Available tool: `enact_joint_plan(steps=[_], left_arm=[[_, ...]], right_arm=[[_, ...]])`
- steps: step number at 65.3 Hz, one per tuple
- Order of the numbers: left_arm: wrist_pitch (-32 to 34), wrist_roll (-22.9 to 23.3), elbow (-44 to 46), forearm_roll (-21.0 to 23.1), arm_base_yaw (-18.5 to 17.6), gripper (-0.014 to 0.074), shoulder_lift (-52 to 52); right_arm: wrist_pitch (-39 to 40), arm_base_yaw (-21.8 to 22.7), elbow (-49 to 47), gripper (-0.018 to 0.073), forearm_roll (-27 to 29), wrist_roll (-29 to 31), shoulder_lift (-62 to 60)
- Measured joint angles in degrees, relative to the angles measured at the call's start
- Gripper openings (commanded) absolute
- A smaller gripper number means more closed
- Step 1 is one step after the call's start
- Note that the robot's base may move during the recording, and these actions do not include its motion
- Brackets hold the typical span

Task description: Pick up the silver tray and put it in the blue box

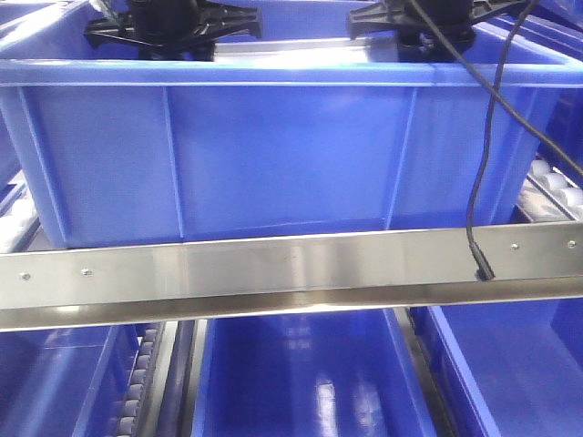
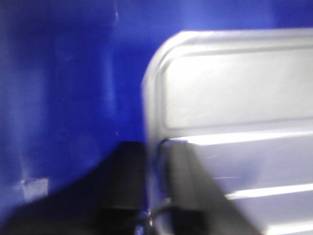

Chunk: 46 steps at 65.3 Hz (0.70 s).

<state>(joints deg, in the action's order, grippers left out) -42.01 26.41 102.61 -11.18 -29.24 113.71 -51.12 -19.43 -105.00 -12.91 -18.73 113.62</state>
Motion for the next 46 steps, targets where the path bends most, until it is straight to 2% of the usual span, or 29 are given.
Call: enact_joint_plan(steps=[4,8,17,24,31,36,46], left_arm=[[0.00,0.00,0.13,0.10,0.00,0.0409,0.00],[0.00,0.00,0.13,0.22,0.00,0.0447,0.00],[-1.14,-0.09,0.76,0.31,0.00,0.0451,0.00],[-3.32,-0.67,1.95,0.31,0.00,0.0449,-0.37],[-4.91,-1.55,2.71,0.31,0.00,0.0413,-2.78],[-5.84,-2.25,2.77,0.31,0.00,0.0359,-5.45],[-7.84,-4.89,2.01,0.31,-0.37,0.0192,-12.51]], right_arm=[[0.00,-0.11,0.00,0.0531,0.09,0.09,0.00],[0.00,-0.11,0.00,0.0593,0.09,0.12,0.00],[-0.43,-0.20,0.00,0.0573,0.22,0.23,-0.56],[-0.79,-0.20,0.00,0.0498,0.22,0.23,-2.68],[-1.73,-0.20,0.00,0.0377,0.48,0.23,-6.28],[-2.82,-0.20,0.00,0.0285,0.60,0.23,-8.92],[-6.43,-0.20,-0.08,0.0130,0.69,0.23,-13.87]])
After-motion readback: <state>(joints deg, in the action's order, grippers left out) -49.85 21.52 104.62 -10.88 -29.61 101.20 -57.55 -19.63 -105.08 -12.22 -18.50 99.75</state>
